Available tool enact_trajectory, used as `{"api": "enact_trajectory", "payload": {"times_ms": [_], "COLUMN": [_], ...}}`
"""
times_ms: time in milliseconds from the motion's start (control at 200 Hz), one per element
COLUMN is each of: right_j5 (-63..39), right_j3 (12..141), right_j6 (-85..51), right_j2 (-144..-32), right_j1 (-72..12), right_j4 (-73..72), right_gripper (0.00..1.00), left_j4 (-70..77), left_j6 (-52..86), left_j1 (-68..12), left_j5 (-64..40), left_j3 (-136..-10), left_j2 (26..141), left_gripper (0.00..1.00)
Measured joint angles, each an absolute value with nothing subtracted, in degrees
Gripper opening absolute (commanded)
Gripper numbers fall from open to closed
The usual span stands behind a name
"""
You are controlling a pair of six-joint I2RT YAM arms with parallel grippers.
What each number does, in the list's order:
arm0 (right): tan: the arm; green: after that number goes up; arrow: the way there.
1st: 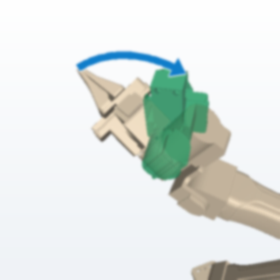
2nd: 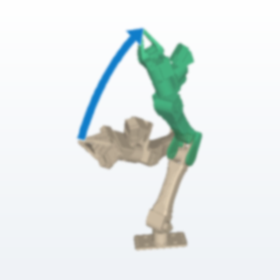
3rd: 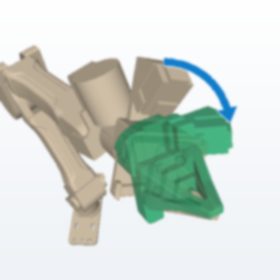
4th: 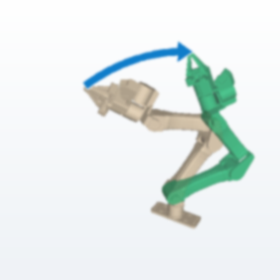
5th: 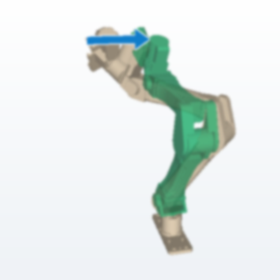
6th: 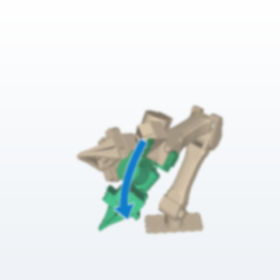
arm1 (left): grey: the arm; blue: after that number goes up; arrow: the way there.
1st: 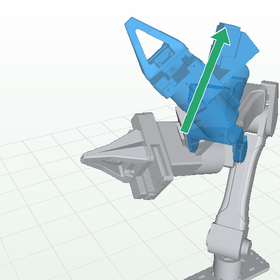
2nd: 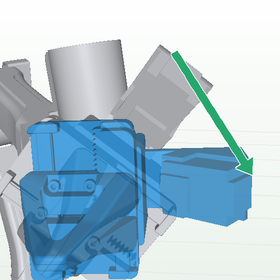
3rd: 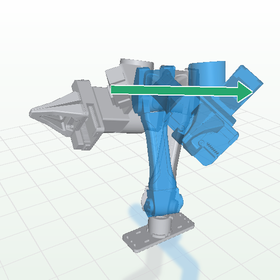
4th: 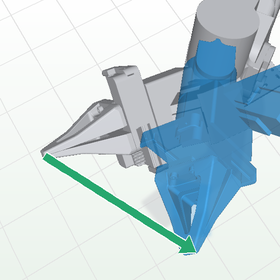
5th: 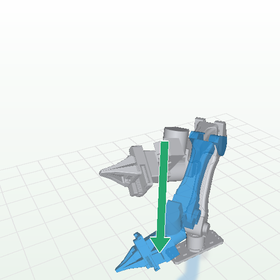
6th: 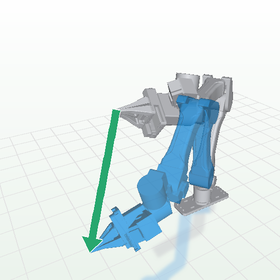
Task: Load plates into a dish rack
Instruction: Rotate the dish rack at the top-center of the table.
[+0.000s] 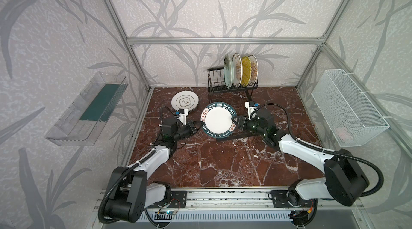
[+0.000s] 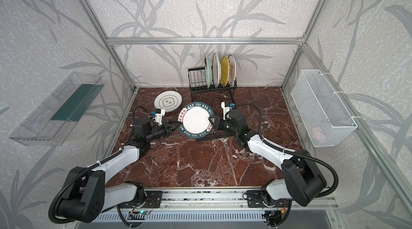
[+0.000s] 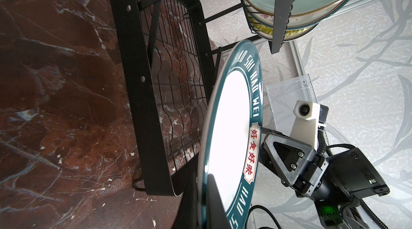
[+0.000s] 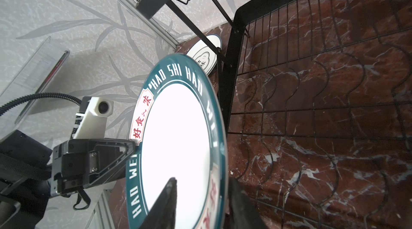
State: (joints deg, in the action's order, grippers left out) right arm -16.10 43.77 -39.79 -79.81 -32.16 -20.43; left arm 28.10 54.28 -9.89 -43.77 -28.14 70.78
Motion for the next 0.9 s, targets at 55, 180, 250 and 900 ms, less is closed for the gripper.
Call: {"api": "enact_trajectory", "payload": {"times_ms": [55, 180, 250, 900], "right_j5": [-16.1, -15.8, -15.6, -15.9], "right_j3": [43.8, 43.8, 43.8, 44.2], "right_j6": [-40.1, -40.7, -40.8, -43.8], "right_j2": [-79.8, -79.8, -79.8, -79.9], "right_j1": [-32.2, -32.1, -32.1, -31.6], "right_j4": [-20.6, -20.8, -20.8, -22.7], "right_gripper": [0.33, 0.26, 0.23, 0.0], "left_j4": [29.1, 31.2, 32.3, 27.3], "left_j6": [54.6, 55.3, 55.6, 51.1], "left_j1": [-10.6, -11.8, -12.3, -14.2], "left_j5": [-43.7, -43.4, -43.3, -40.7], "left_j3": [-28.2, -28.3, -28.8, -31.4], "left_j2": [71.6, 73.4, 74.2, 73.5], "left_gripper": [0.0, 0.0, 0.0, 0.1]}}
